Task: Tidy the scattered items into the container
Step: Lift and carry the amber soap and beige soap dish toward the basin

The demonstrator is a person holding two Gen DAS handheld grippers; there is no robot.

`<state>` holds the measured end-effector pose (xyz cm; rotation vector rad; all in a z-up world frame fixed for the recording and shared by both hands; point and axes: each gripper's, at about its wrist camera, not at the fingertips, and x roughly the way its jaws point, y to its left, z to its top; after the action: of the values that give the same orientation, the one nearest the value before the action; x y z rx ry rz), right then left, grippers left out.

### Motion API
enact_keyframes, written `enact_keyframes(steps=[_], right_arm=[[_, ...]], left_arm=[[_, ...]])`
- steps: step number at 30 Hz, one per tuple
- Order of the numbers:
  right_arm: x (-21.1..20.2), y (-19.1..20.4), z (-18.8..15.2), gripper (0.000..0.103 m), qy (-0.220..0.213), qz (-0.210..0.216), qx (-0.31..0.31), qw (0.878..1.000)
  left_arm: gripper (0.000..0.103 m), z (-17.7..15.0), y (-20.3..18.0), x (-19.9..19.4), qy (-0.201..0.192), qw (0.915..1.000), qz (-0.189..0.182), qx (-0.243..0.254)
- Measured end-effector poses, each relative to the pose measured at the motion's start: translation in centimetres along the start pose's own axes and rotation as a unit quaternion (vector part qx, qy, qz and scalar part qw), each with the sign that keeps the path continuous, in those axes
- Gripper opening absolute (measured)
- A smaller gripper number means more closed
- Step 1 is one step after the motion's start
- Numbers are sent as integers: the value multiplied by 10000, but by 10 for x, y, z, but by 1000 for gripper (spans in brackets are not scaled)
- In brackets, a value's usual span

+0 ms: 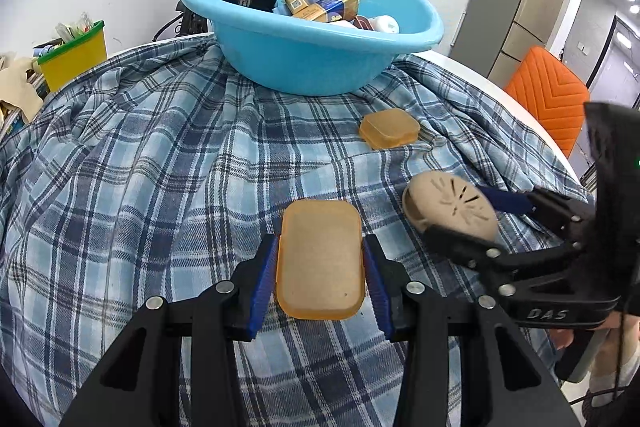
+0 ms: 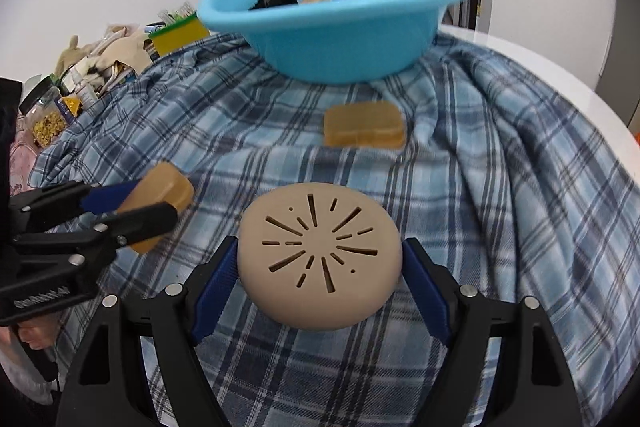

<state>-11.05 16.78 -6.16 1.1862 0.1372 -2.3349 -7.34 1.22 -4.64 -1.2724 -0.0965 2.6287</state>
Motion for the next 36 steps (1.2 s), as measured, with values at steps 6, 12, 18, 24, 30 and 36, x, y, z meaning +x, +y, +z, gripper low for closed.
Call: enact_keyframes(steps=[6,12,18,24,30,36], right_arm=[[1,4,-4,82,-34,-80,-50,9999],[2,5,-5,92,-13,-90,-46,9999],[7,4,-3,96,30,-189,-8,9998],[10,11,-3,82,93,-345,-260,9990],[-1,11,-5,79,-66,-421,-264,9987],[-13,9,-7,79,-174,-359,-102,9992]], left_arm=[[45,0,3,-3,-32,10000,12,-44],[45,-1,2,-3,-21,10000,3,-33],[45,-2,4,-2,4,10000,23,-59],[45,-4,2,-1,14,10000,33,-39],[45,-4,2,-1,-15,9999,130,-51],[45,-4,2,-3,-28,9998,175,-69]])
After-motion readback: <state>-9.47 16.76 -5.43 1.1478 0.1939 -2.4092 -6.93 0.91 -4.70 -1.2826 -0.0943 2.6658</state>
